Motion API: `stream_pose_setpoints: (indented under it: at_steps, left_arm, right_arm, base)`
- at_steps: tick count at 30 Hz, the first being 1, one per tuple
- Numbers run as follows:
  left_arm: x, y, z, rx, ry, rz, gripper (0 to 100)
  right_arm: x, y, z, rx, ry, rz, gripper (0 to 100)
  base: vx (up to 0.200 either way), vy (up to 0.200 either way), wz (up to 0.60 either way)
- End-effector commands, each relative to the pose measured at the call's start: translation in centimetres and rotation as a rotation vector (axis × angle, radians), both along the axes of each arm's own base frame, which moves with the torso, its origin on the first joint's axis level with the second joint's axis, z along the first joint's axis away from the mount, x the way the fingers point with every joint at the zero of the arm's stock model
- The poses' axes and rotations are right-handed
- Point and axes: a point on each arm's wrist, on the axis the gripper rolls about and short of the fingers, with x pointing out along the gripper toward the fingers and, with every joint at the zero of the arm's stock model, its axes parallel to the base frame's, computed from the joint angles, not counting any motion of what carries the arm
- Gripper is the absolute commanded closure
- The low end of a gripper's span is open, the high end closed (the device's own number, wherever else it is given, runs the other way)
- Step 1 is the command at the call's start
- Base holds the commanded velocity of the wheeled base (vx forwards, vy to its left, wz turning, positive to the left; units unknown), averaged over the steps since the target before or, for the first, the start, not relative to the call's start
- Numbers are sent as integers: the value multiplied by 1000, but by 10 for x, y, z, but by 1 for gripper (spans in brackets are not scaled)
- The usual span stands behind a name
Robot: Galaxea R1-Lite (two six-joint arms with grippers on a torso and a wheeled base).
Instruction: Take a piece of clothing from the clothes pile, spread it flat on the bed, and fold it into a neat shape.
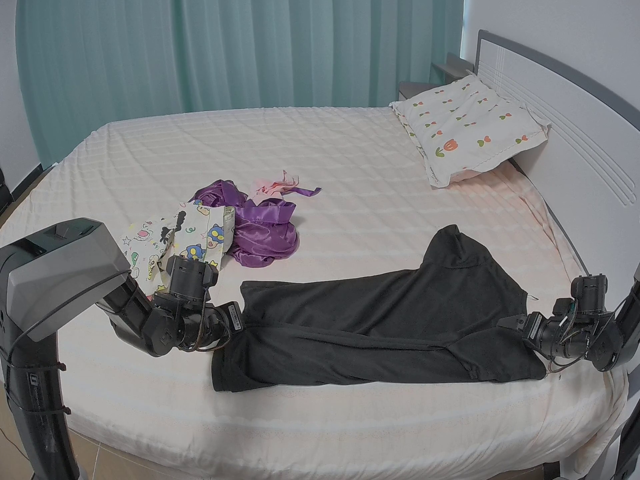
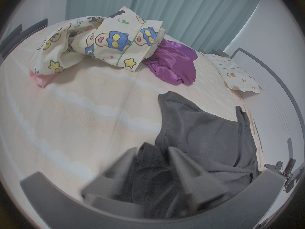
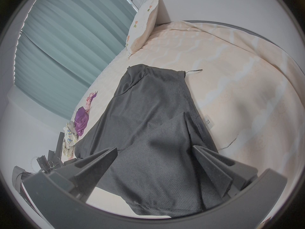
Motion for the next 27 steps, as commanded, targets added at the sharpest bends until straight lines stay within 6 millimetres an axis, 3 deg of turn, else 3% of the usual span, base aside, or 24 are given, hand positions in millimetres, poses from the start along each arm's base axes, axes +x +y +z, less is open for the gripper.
stream_pose_setpoints:
  at_steps: [1, 11, 13, 16, 27]
  left_arm:
    - [2, 4, -6, -7, 15, 23, 100]
    - [-14, 9, 22, -92, -6, 109, 100]
    - [-19, 11, 28, -94, -13, 112, 100]
    - [-26, 13, 34, -98, -17, 113, 100]
    - [-35, 11, 39, -126, -8, 127, 100]
  right_arm:
    - [2, -2, 1, 1, -14, -6, 0]
    - [37, -15, 2, -19, -118, -7, 0]
    - [43, -17, -9, -32, -107, 39, 0]
    - [48, -21, -24, -83, -120, 102, 0]
    - [59, -24, -31, -62, -166, 173, 0]
  base:
    - [0, 0, 0]
    - [0, 0, 0]
    - [0, 0, 0]
    - [0, 0, 0]
    - [0, 0, 0]
